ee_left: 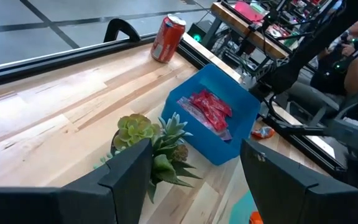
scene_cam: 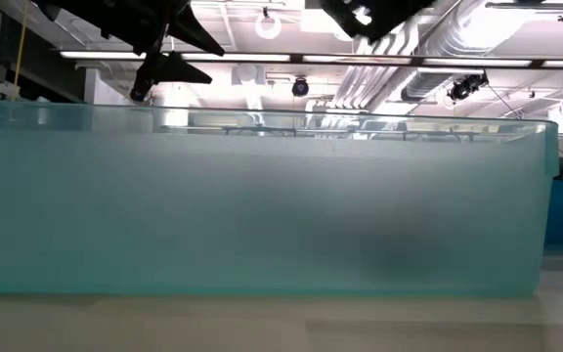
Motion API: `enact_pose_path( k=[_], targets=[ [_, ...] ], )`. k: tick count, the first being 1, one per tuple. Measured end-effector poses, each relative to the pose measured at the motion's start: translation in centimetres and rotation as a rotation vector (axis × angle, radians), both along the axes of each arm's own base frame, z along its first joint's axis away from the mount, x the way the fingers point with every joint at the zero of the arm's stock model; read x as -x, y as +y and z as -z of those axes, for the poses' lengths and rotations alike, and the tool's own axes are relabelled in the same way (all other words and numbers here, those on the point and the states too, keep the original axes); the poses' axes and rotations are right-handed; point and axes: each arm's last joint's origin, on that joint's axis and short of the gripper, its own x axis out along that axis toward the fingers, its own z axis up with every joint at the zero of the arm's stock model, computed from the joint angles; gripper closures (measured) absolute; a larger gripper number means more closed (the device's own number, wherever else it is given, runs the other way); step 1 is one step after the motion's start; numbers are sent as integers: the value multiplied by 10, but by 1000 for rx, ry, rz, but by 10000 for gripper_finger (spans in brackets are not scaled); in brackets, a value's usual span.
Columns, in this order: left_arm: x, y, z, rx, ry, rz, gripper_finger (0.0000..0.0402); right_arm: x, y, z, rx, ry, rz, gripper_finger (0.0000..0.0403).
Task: Sort candy
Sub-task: Put the orange candy into the green transparent bin
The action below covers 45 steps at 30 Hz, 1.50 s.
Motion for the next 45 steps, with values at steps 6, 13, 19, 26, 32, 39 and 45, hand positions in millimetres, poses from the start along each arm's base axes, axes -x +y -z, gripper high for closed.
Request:
enact_pose_path(
  k=[6, 13, 19, 26, 32, 39, 45],
  targets=[
    [0, 0, 0, -13, 6, 5, 169, 45, -18, 13, 4, 277, 182, 403],
    [0, 0, 0, -23, 9, 8, 169, 128, -31, 46, -111, 427, 533, 403],
    [0, 0, 0, -23, 9, 8, 169, 177, -36, 67, -278, 573, 733, 403],
    [0, 0, 0, -25, 10, 3, 169, 189, -39, 88, -314, 623, 814, 396],
    [0, 0, 0, -25, 9, 2, 169, 193, -42, 98, -261, 616, 838, 320],
    [0, 0, 0, -25, 10, 1, 169, 194, -46, 105, -142, 519, 779, 202],
    [0, 0, 0, -25, 10, 1, 169, 200, -48, 117, -95, 534, 713, 173]
  ],
)
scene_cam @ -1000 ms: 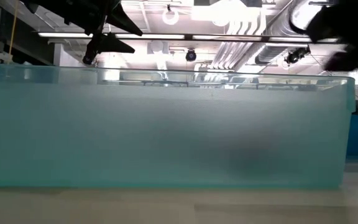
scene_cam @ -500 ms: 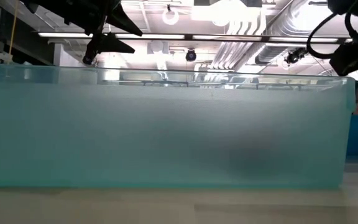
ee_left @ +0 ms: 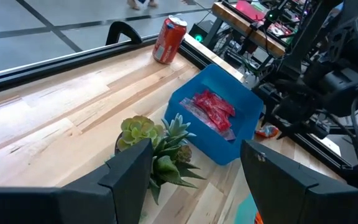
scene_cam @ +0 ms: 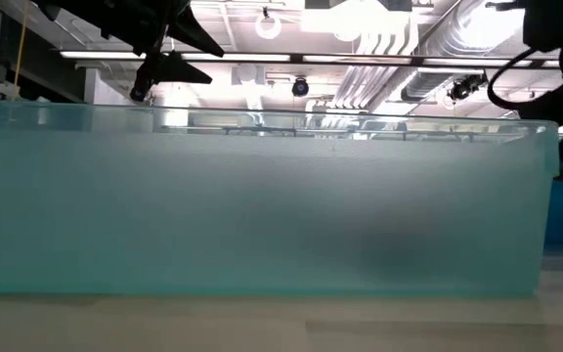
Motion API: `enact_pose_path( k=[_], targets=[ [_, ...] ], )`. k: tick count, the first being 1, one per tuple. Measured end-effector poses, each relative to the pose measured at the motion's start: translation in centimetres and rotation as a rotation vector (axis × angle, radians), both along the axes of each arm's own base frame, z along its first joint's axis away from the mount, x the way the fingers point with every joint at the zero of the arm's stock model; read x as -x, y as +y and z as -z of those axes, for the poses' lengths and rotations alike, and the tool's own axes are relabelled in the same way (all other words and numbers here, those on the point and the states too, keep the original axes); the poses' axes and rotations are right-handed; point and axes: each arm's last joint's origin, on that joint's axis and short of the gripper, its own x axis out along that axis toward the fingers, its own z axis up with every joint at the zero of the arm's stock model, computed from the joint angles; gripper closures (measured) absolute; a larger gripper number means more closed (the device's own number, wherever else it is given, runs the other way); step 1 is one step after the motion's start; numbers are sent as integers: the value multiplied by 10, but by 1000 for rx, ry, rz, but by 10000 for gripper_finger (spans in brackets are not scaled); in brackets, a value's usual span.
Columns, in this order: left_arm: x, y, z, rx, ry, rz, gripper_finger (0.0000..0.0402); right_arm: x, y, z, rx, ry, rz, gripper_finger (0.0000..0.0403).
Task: Sort candy
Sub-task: Put the orange candy into the green transparent bin
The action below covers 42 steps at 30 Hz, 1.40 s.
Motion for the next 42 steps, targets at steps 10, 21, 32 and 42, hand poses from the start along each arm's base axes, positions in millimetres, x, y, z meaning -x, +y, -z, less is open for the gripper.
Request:
enact_pose_path(
  k=[10, 21, 32, 42],
  targets=[
    [0, 0, 0, -1, 1, -2, 169, 3, -2, 14, 12, -25, -29, 176],
    [0, 0, 1, 0, 13, -2, 169, 7, -6, 23, 84, -29, 14, 204],
    [1, 0, 1, 0, 16, -1, 169, 9, -4, 23, 0, 19, -7, 280],
    [1, 0, 2, 0, 19, 0, 169, 8, -2, 18, -28, 34, -2, 391]
  ],
)
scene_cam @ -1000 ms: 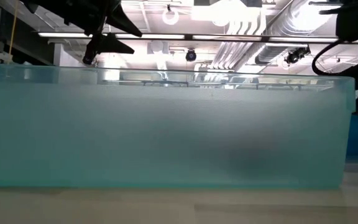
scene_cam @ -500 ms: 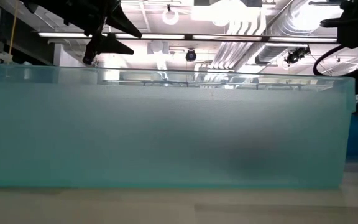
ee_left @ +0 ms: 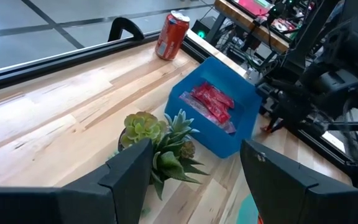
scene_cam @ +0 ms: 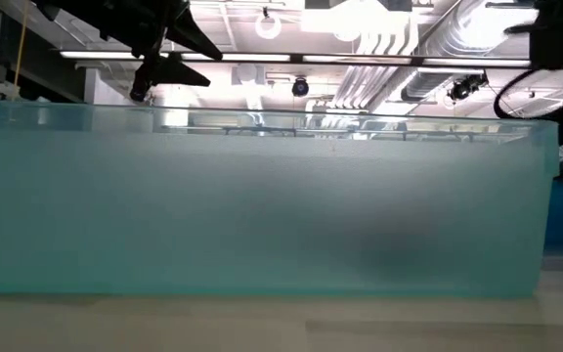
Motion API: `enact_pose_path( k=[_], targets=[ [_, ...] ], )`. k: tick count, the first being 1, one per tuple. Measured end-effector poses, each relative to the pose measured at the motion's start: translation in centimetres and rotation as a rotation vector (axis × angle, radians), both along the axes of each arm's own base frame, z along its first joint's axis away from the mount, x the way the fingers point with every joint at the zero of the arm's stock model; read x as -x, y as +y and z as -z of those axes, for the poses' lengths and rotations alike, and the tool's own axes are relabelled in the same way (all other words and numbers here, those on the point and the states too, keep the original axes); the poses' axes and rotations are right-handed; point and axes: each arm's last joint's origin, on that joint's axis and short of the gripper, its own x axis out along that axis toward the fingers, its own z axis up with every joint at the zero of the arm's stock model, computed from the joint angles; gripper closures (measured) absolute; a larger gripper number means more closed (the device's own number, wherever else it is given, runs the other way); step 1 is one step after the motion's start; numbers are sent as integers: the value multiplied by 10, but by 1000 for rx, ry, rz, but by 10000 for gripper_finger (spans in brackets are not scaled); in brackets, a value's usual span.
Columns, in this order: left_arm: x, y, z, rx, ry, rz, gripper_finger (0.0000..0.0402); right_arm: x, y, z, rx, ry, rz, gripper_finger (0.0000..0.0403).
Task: Sort candy
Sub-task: Put the orange candy into the green transparent bin
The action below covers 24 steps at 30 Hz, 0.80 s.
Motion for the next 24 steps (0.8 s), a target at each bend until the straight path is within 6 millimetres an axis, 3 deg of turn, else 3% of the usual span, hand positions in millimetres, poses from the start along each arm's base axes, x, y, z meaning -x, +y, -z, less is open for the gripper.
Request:
enact_pose_path(
  k=[4, 8, 16, 20, 24],
  targets=[
    [1, 0, 1, 1, 17, 0, 169, -10, 3, -18, 14, -57, -21, 395],
    [1, 0, 2, 1, 20, 0, 169, -25, 8, -52, 35, -165, -68, 398],
    [1, 0, 2, 1, 19, 0, 169, -66, 14, -132, 183, -660, -117, 401],
    [1, 0, 1, 1, 17, 0, 169, -85, 10, -152, 180, -911, -56, 401],
    [0, 0, 1, 1, 10, -1, 169, -96, 6, -155, 156, -1058, -26, 402]
  ],
)
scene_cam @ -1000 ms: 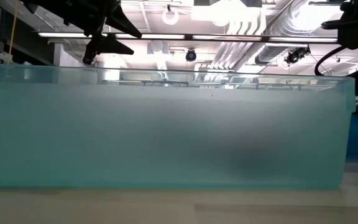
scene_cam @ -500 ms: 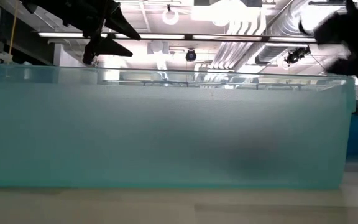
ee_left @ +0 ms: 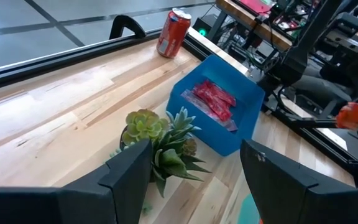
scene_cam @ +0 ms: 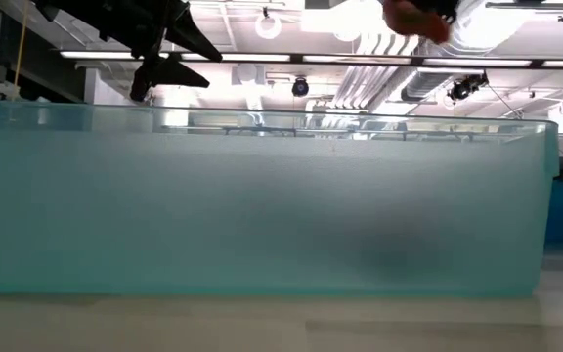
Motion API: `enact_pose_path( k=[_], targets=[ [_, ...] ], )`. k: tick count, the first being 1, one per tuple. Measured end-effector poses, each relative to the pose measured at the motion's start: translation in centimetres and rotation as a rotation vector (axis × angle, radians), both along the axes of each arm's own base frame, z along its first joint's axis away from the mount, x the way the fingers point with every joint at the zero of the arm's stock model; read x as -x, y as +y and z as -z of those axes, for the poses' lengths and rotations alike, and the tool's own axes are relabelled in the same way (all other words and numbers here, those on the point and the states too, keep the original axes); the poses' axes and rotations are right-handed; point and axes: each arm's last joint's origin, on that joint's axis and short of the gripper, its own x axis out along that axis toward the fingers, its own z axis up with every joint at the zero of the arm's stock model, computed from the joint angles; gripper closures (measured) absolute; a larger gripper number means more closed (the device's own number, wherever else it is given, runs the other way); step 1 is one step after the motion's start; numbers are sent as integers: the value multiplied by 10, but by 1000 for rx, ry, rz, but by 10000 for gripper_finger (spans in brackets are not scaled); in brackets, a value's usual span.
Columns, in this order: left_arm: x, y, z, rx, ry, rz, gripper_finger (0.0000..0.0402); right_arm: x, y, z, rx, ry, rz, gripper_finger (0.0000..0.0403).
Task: Sort candy
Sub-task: Put the orange candy into the green transparent bin
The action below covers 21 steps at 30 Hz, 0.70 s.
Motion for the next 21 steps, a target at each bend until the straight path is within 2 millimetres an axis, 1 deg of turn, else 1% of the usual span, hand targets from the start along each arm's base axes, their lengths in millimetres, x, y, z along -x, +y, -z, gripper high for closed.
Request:
enact_pose_path(
  k=[3, 5, 7, 10, 13, 16, 19, 21],
  targets=[
    [0, 0, 0, 7, -4, -3, 169, -10, 0, -2, -33, -66, -20, 402],
    [0, 0, 0, 19, -9, -7, 169, -20, 2, -1, -51, -108, -65, 402],
    [0, 0, 0, 22, -10, -9, 169, -34, 7, 2, -53, -137, -114, 402],
    [0, 0, 0, 22, -11, -9, 169, -60, 17, 0, -14, -147, -201, 403],
    [0, 0, 0, 22, -12, -9, 169, -88, 27, -1, 56, -102, -301, 403],
    [0, 0, 0, 23, -13, -8, 169, -112, 32, 1, 104, -38, -375, 403],
    [0, 0, 0, 24, -11, -5, 169, -129, 36, 11, 89, 56, -446, 403],
    [0, 0, 0, 24, -12, -5, 169, -137, 39, 25, 67, 134, -500, 403]
  ],
)
